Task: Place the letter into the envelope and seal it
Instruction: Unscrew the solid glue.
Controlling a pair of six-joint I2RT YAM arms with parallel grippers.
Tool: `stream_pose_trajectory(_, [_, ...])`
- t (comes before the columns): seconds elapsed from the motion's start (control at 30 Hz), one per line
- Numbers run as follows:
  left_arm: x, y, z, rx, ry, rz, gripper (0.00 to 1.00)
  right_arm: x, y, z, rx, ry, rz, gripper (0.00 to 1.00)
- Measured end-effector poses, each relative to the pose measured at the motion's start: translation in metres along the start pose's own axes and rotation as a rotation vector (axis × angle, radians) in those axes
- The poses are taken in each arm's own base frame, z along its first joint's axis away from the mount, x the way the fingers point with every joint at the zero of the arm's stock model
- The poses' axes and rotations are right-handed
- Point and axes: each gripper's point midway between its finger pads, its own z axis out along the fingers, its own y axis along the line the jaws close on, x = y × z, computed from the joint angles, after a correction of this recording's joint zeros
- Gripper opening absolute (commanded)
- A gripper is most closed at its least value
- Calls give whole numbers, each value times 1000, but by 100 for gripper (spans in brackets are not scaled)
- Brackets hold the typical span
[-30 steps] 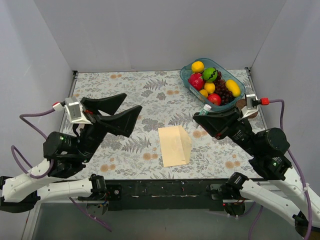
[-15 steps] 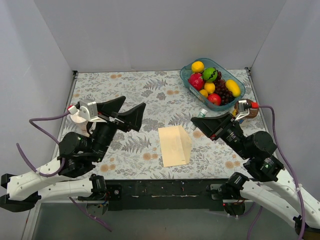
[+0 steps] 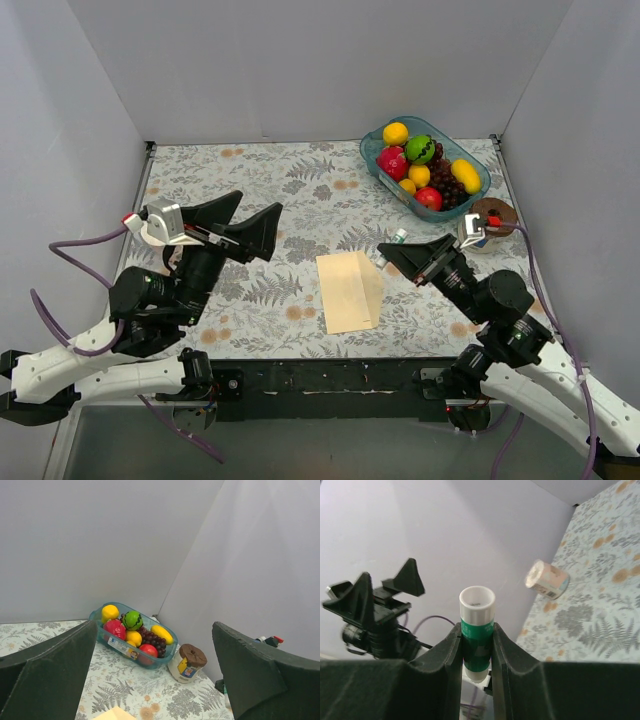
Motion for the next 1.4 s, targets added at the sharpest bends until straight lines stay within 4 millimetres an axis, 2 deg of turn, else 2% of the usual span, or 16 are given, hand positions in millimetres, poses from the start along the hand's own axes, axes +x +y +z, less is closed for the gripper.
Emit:
stream_pose_trajectory(0.1, [3, -3, 1, 11, 11, 4, 98, -1, -2, 1, 7, 5, -85, 1])
stream_pose_trajectory(0.17, [5, -11, 6, 28, 28, 12, 98, -4, 0, 6, 41, 27, -207, 1])
stream_pose_trajectory(0.27, [11, -32, 23, 57, 74, 38, 95, -13, 14, 21, 73, 65, -390, 1])
stream_pose_trajectory(0.37, [27, -56, 43, 94, 141, 71, 87, -20, 28, 33, 68, 109, -568, 1])
stream_pose_trajectory(0.5, [75, -79, 60, 173, 263, 107, 86, -10, 19, 35, 63, 208, -722, 1])
stream_pose_trajectory(0.57, [102, -78, 68, 191, 342, 117, 86, -4, 14, 32, 57, 253, -761, 1])
stream_pose_trajectory(0.67, [132, -71, 80, 191, 429, 105, 86, -1, 18, 27, 22, 273, -791, 1])
stream_pose_trajectory(0.8, [156, -68, 81, 211, 511, 66, 87, -3, 30, 19, -23, 261, -812, 1])
stream_pose_trajectory(1.0, [157, -86, 74, 292, 548, -6, 88, -2, 36, 14, -59, 265, -829, 1])
stream_pose_trajectory(1.17, [152, -87, 76, 289, 530, -23, 94, 2, 37, 13, -76, 282, -832, 1])
stream_pose_trajectory(1.4, [128, -95, 80, 313, 459, -56, 93, 7, 33, 17, -76, 310, -830, 1])
